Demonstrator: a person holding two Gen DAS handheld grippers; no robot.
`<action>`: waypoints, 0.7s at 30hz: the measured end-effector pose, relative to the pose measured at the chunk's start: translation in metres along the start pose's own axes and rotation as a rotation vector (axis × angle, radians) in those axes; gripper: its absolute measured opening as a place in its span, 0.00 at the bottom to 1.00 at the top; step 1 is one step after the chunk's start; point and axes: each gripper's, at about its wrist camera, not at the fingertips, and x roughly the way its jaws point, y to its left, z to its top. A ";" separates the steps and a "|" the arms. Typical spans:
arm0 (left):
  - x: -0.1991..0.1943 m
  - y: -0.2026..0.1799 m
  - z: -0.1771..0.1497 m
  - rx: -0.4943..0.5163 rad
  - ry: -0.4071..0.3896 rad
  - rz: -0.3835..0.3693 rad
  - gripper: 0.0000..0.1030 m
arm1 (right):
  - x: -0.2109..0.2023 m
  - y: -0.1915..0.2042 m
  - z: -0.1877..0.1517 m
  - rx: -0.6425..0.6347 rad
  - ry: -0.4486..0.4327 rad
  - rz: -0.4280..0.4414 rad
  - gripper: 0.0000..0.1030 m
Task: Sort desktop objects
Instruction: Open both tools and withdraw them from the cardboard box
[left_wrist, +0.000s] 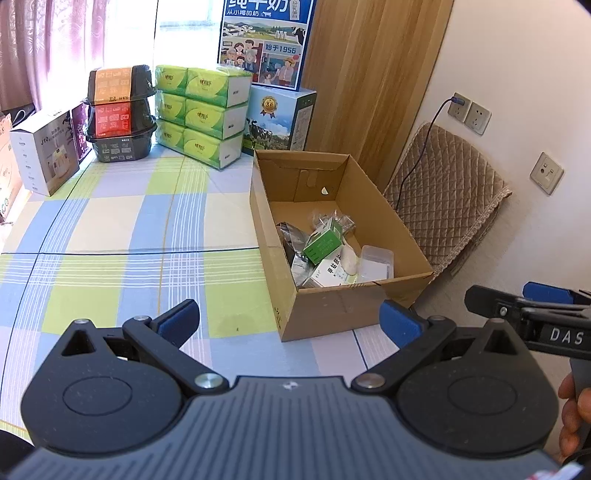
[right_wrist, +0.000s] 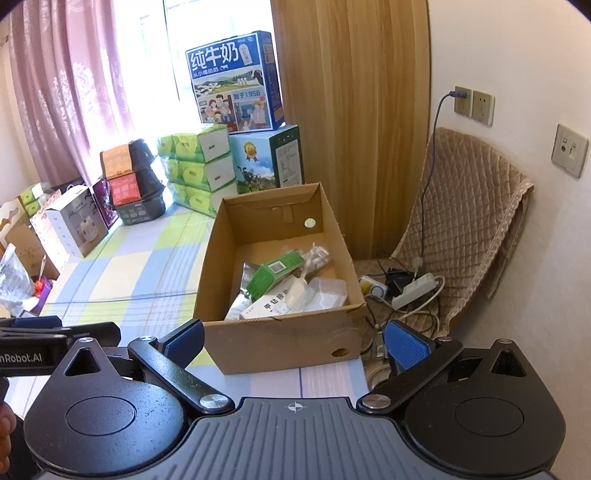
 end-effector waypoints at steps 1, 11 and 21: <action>-0.001 0.000 0.000 0.001 -0.001 0.000 0.99 | -0.001 0.000 -0.001 0.000 -0.002 -0.001 0.98; -0.007 -0.002 -0.004 0.003 -0.001 0.007 0.99 | -0.012 0.007 -0.006 -0.031 -0.010 -0.001 0.98; -0.005 -0.003 -0.006 0.011 0.001 0.018 0.99 | -0.013 0.007 -0.006 -0.032 -0.005 0.003 0.98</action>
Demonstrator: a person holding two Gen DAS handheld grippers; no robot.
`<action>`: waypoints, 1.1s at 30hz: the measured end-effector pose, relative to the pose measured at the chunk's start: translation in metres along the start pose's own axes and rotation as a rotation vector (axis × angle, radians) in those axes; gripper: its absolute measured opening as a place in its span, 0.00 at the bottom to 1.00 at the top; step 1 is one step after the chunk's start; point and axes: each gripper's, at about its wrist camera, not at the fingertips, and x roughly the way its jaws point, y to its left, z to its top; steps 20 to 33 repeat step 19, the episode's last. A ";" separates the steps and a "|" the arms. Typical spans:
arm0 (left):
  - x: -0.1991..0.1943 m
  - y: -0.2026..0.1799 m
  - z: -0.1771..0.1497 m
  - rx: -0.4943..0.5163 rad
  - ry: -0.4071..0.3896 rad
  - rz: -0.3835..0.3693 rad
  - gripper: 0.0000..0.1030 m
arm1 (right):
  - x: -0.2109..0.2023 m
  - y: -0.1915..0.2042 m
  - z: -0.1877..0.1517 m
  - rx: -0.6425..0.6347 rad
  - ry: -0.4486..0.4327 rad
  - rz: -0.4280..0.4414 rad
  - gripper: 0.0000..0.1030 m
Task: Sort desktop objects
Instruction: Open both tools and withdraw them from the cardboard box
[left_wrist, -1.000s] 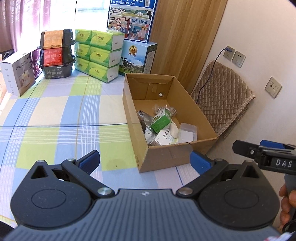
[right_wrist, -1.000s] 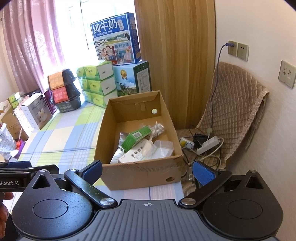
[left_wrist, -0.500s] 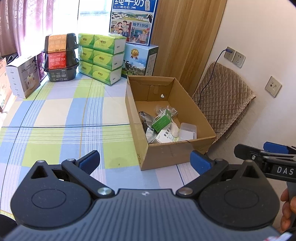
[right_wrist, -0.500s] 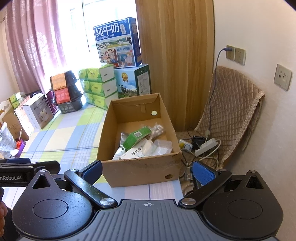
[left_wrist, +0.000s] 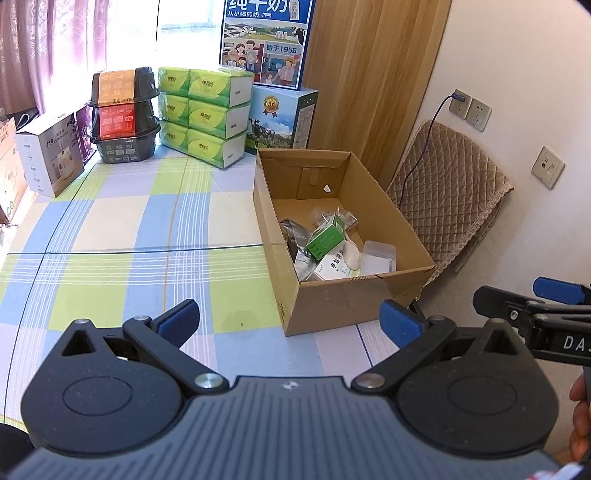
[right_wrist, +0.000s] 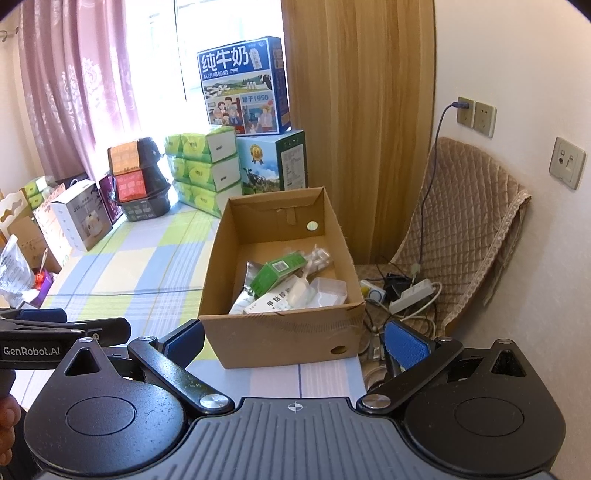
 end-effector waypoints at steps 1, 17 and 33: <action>0.000 0.001 0.000 0.000 0.000 -0.001 0.99 | 0.000 0.000 0.000 -0.001 0.001 0.000 0.98; 0.003 0.005 -0.003 -0.014 -0.023 -0.048 0.99 | 0.001 0.001 -0.006 -0.005 0.008 -0.006 0.98; 0.000 0.007 -0.004 -0.023 -0.038 -0.053 0.99 | 0.001 0.002 -0.009 -0.006 0.012 -0.005 0.98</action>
